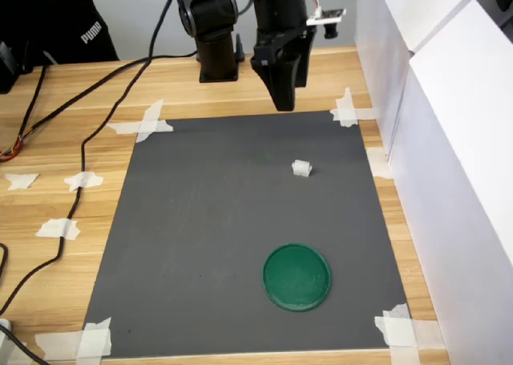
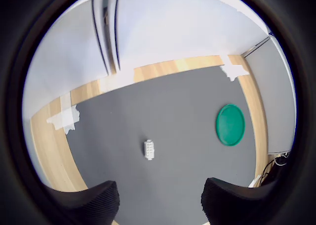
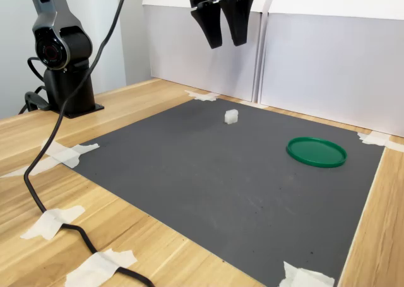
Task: Grasp a white terminal and put it on the green lid.
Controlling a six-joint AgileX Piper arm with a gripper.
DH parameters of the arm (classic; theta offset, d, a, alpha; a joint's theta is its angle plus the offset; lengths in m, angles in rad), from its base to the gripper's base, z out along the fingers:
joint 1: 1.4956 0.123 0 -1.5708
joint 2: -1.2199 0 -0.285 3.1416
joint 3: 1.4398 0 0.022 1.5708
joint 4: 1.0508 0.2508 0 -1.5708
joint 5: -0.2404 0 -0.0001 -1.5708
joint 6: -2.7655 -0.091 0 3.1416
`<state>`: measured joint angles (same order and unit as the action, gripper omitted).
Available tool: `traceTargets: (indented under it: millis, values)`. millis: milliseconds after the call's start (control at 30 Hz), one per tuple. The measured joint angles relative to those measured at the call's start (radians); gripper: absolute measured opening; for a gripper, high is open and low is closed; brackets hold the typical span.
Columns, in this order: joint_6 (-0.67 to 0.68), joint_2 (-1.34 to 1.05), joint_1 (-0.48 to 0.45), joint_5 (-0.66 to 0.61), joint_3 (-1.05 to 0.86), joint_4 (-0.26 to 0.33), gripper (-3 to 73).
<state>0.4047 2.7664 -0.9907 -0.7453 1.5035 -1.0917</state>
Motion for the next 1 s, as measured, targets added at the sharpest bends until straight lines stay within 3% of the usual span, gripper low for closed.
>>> traceTargets:
  millis: [400, 533, 1000]
  values:
    - [-0.023, 0.116, 0.019, 0.034, 0.0, -0.06, 70.4]
    - [-0.046, 0.118, 0.064, 0.061, 0.0, -0.058, 70.0]
    - [-0.106, 0.233, 0.068, 0.101, 0.004, -0.051, 69.9]
